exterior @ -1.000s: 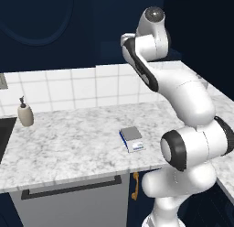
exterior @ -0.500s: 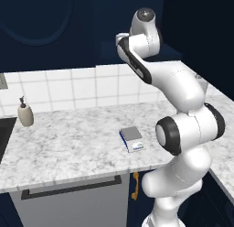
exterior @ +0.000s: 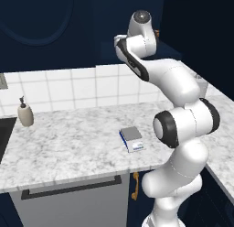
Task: Pick the bar and place it on the digital scale for weighing, and close the cabinet.
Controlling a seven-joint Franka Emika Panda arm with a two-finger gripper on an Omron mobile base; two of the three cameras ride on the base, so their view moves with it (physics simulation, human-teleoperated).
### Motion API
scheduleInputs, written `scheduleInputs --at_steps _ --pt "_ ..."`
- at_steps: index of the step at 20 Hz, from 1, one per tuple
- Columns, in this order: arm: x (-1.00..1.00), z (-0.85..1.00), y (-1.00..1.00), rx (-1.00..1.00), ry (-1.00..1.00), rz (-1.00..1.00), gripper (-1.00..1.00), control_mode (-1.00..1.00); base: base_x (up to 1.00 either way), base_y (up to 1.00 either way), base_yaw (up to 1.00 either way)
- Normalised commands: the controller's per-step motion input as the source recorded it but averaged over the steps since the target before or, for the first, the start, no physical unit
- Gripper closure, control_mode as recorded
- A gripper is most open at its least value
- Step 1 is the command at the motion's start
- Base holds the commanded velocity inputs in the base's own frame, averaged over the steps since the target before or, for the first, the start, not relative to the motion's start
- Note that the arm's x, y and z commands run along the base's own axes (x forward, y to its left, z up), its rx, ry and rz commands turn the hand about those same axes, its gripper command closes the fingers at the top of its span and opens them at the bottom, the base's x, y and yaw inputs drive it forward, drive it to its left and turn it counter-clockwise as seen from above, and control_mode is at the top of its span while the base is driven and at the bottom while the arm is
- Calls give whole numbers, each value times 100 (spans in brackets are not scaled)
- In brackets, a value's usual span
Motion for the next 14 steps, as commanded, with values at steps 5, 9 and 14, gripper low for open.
scheduleInputs --at_steps 5,9,14 --pt "20 -12 -3 0 1 0 -100 -100 0 0 0" --pt "18 -17 -5 0 5 0 100 -100 0 0 0" --pt "18 -18 0 0 2 0 100 -100 0 0 0"
